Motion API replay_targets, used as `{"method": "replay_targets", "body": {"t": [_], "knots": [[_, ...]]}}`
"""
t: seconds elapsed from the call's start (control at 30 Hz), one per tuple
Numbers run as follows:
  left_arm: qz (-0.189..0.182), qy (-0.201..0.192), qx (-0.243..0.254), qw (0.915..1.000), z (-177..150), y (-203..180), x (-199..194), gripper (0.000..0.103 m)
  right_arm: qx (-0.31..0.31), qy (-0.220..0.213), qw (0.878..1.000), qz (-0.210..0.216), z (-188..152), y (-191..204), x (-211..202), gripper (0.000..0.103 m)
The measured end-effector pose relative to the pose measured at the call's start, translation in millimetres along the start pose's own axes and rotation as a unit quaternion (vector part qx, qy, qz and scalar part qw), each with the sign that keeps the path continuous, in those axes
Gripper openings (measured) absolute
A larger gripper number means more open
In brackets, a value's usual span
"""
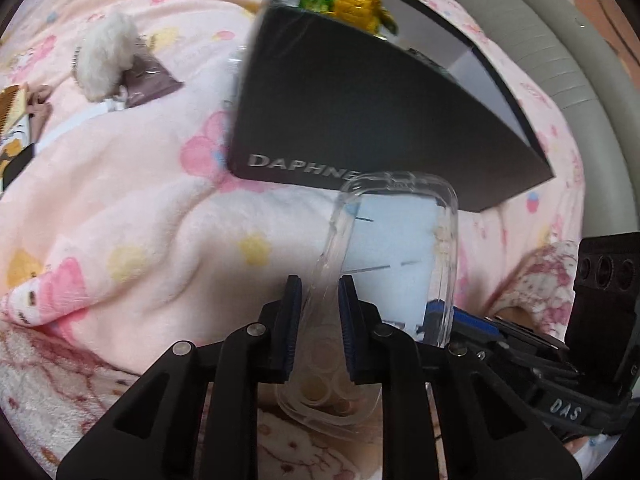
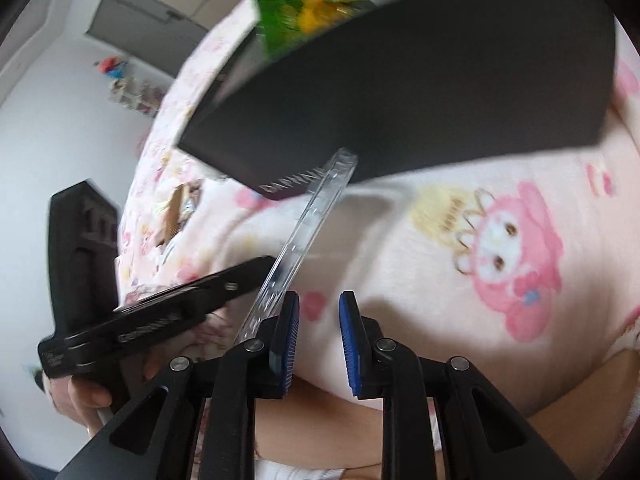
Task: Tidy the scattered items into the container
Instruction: 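Close the right gripper on the clear plastic case beside the box, then lift the clear case with the right gripper over the black box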
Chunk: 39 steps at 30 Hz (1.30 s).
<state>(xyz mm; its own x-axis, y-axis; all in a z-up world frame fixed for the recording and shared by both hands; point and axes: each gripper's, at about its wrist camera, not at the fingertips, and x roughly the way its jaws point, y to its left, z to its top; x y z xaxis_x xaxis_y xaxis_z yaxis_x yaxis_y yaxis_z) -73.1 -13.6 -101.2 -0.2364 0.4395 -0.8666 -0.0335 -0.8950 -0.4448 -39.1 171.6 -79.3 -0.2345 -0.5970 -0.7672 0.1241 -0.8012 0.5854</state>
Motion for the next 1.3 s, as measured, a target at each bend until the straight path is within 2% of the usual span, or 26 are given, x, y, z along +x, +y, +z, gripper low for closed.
{"method": "replay_targets", "body": {"t": [0.1, 0.17, 0.23, 0.3, 0.37, 0.43, 0.5, 0.57, 0.63, 0.7, 0.77, 0.9, 0.97, 1.03, 1.1, 1.3], "knots": [[-0.041, 0.004, 0.002, 0.9991, 2, 0, -2, 0.004, -0.019, -0.01, 1.0, 0.005, -5, 20, -4, 0.019], [-0.068, 0.003, -0.011, 0.9976, 5, 6, -6, 0.003, -0.035, -0.016, 0.999, 0.004, -4, 29, -2, 0.019], [-0.087, -0.014, -0.049, 0.9949, 11, 21, -21, 0.005, -0.042, -0.018, 0.999, 0.013, -1, 35, -4, 0.019], [-0.068, -0.04, -0.073, 0.9942, 12, 31, -33, 0.014, -0.054, -0.014, 0.998, 0.015, 1, 43, -1, 0.019], [-0.033, -0.066, -0.093, 0.9929, 13, 36, -45, 0.026, -0.081, -0.011, 0.997, -0.003, 5, 52, 7, 0.019], [0.004, -0.085, -0.096, 0.9918, 9, 37, -61, 0.032, -0.089, -0.003, 0.996, -0.016, 9, 56, 18, 0.019], [0.019, -0.085, -0.098, 0.9914, 4, 35, -63, 0.04, -0.082, 0.003, 0.997, -0.011, 9, 58, 22, 0.019], [0.019, -0.078, -0.106, 0.9912, -2, 34, -59, 0.047, -0.07, -0.012, 0.997, -0.019, 10, 54, 19, 0.019], [0.024, -0.065, -0.108, 0.9918, -9, 33, -49, 0.048, -0.047, -0.044, 0.997, -0.032, 13, 43, 14, 0.019], [0.038, -0.052, -0.091, 0.9937, -16, 35, -56, 0.049, -0.02, -0.059, 0.997, -0.035, 20, 32, 11, 0.024], [0.073, -0.027, -0.077, 0.9939, -10, 29, -41, 0.049, -0.01, -0.056, 0.997, -0.043, 28, 24, 10, 0.034], [0.091, 0.01, -0.055, 0.9942, -9, 24, -30, 0.045, -0.029, -0.055, 0.996, -0.067, 41, 20, 17, 0.042], [0.101, 0.03, -0.048, 0.9933, -8, 26, -20, 0.041, -0.04, -0.051, 0.995, -0.074, 47, 17, 25, 0.043], [0.105, 0.042, -0.046, 0.9925, -6, 29, -12, 0.04, -0.039, -0.025, 0.996, -0.07, 52, 11, 41, 0.042], [0.095, 0.045, -0.051, 0.9931, -4, 31, -9, 0.038, -0.028, -0.001, 0.998, -0.057, 50, 4, 52, 0.034], [0.07, 0.022, -0.071, 0.9948, 3, 36, -3, 0.038, -0.05, 0.001, 0.996, -0.079, 23, 12, 28, 0.033]]}}
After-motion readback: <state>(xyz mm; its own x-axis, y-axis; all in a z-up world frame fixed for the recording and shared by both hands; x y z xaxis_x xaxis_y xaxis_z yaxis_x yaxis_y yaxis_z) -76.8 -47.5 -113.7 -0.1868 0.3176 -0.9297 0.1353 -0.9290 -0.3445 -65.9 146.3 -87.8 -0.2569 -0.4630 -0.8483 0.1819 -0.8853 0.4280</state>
